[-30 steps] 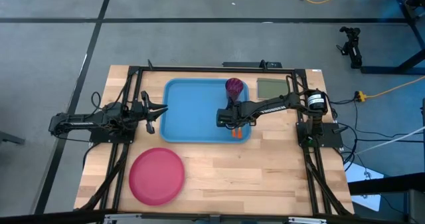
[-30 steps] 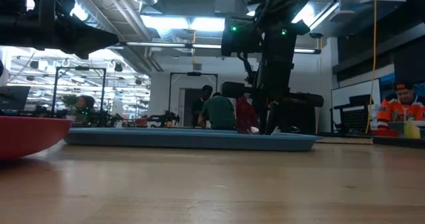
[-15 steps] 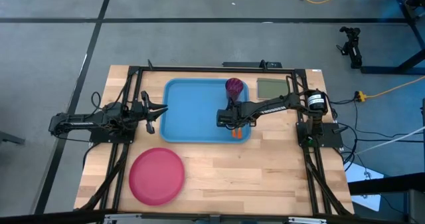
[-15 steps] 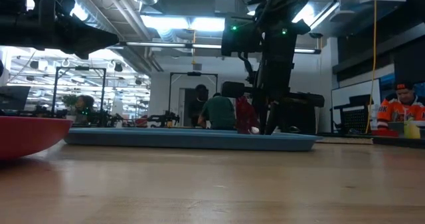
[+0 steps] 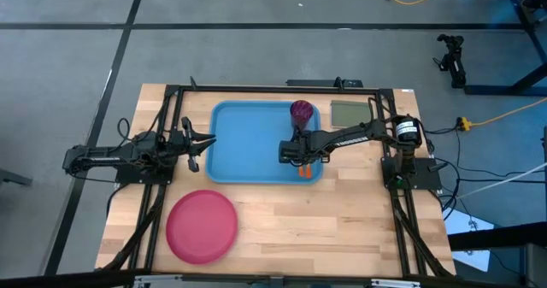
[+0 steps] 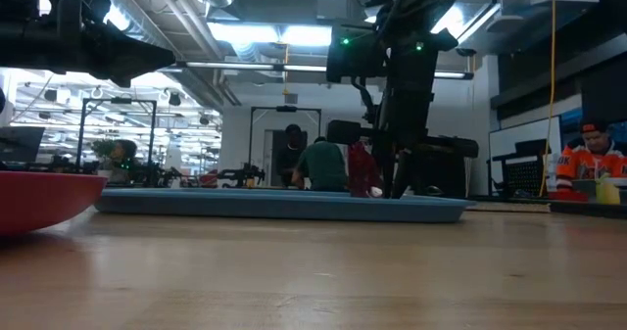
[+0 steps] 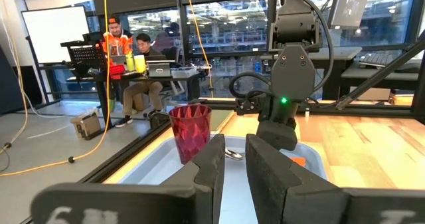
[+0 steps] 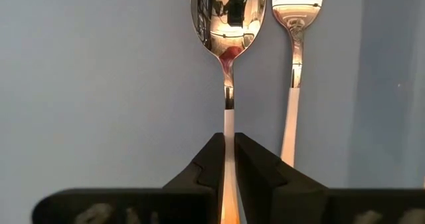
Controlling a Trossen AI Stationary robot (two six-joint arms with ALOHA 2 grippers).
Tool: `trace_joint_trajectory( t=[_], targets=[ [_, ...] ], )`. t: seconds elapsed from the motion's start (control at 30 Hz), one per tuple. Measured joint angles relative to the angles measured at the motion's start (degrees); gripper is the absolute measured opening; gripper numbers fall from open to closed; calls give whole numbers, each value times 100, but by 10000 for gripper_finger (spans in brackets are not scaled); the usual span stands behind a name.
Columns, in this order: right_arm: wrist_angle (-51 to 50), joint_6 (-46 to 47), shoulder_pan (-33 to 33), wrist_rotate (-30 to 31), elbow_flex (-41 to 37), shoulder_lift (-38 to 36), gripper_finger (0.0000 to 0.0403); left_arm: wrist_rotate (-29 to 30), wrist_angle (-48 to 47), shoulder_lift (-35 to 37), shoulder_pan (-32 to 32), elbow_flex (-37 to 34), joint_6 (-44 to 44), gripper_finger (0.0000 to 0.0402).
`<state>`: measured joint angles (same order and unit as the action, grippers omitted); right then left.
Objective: Pick and place plate/cup/fork/spoon on tray
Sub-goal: Put the orange spoon to the left of the orange fork on the blue tray
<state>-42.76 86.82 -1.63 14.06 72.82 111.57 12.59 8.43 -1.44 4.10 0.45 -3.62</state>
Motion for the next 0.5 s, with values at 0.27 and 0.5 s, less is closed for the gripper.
trace_joint_trajectory(
  t=[0.27,0.5],
  targets=[
    [-26,14,0,21,0,0,38,0,0,-1,2,0,0,55],
    [-28,38,0,94,0,0,38,0,0,0,1,-1,0,55]
  ],
)
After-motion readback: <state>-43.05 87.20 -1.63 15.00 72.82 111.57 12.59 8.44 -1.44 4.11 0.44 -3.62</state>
